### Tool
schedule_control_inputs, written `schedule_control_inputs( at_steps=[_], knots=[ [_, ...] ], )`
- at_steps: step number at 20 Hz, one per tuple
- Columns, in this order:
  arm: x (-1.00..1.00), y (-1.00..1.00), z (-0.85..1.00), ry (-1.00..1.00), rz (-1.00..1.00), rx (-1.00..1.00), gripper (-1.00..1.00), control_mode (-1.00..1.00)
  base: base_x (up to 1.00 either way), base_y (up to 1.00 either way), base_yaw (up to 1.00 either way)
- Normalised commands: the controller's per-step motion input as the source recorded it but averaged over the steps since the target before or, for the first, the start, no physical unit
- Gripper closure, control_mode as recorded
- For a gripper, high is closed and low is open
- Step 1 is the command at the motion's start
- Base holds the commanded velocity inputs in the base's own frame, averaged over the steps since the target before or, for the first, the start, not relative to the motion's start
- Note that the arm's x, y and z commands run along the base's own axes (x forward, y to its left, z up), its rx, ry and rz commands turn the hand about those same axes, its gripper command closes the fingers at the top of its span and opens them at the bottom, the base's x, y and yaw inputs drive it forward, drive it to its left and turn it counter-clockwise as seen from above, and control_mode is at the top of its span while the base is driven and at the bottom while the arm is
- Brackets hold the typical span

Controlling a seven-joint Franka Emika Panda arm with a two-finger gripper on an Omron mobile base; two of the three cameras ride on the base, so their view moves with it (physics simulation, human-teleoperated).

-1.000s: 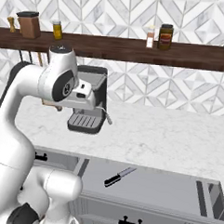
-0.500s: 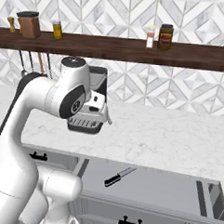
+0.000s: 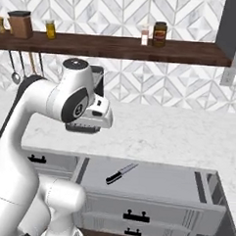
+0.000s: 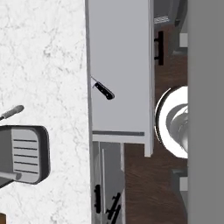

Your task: Pick up the knife from the drawer and place it on the cutting board. Then place the meat from the plate to the cutting board.

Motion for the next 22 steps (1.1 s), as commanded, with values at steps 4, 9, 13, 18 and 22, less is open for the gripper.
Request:
schedule_control_inputs(
  at_steps=[4, 9, 13, 18, 22],
  knots=[
    [0.0, 0.0, 0.0, 0.0, 0.0, 0.0, -1.0, 1.0, -0.51, 0.1, -0.36],
    [0.0, 0.0, 0.0, 0.0, 0.0, 0.0, -1.0, 1.0, -0.32, 0.29, -0.36],
    [0.0, 0.0, 0.0, 0.0, 0.0, 0.0, -1.0, 1.0, -0.35, 0.39, -0.35],
    [0.0, 0.0, 0.0, 0.0, 0.0, 0.0, -1.0, 1.0, -0.21, 0.46, -0.25],
    [0.0, 0.0, 0.0, 0.0, 0.0, 0.0, -1.0, 1.0, -0.07, 0.71, -0.16]
  ],
)
